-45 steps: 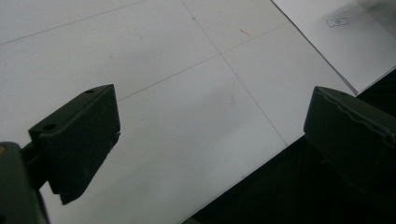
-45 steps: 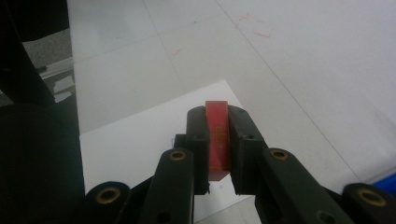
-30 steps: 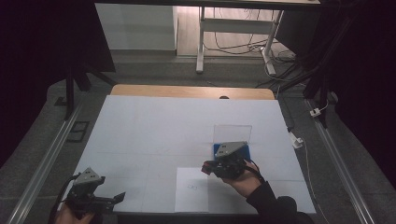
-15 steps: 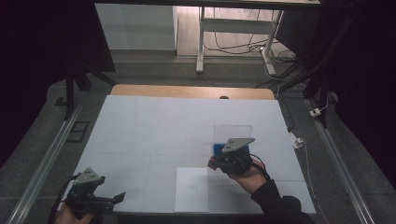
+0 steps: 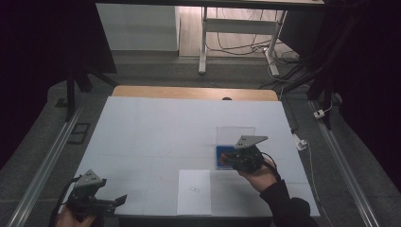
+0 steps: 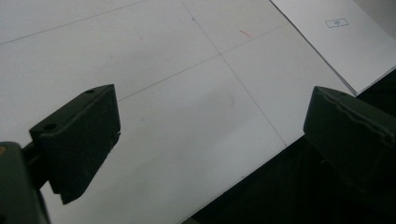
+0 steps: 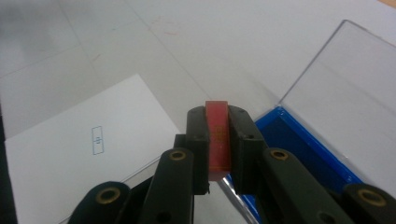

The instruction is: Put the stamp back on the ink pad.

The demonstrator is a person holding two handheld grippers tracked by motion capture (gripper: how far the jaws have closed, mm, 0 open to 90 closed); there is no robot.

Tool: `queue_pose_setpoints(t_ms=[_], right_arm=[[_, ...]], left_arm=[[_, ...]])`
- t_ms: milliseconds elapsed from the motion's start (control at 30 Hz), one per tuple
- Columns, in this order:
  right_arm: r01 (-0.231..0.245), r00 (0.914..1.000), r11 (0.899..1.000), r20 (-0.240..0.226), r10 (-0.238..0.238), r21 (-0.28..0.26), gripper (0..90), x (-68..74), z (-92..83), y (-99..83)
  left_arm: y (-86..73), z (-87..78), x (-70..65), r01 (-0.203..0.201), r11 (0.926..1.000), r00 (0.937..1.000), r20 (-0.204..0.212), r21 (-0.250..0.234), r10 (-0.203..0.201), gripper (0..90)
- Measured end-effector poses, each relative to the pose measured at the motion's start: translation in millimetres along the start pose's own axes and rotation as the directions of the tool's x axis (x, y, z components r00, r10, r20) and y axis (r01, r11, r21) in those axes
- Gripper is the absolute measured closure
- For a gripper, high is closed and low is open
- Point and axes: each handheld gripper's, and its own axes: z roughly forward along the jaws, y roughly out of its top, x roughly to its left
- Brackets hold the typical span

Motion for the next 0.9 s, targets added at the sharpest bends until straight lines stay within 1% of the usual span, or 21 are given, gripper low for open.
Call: queue_pose_setpoints(t_ms=[400, 500, 700, 900], right_arm=[[-0.027, 0.9984, 1.000, 0.050, 0.027, -0.009, 80.1, -14.6, -1.9, -3.7], [-0.035, 0.9973, 0.999, 0.064, 0.035, -0.004, 80.1, -18.9, -2.0, -4.7], [-0.050, 0.9956, 0.999, 0.079, 0.051, -0.012, 80.1, -26.3, -2.0, -6.6], [-0.046, 0.9935, 0.999, 0.104, 0.046, -0.008, 80.1, -31.7, -0.4, -8.0]], left_arm=[[0.1, 0.1, 0.0, -0.001, 1.0000, 1.0000, 0.001, 0.002, 0.001, 4.1], [0.2, 0.2, -0.2, -0.001, 1.0000, 1.0000, 0.001, 0.002, 0.001, 4.1], [0.2, 0.3, -0.1, -0.001, 1.0000, 1.0000, 0.001, 0.002, 0.001, 4.2], [0.2, 0.3, -0.1, -0.001, 1.0000, 1.0000, 0.001, 0.003, 0.001, 4.3]])
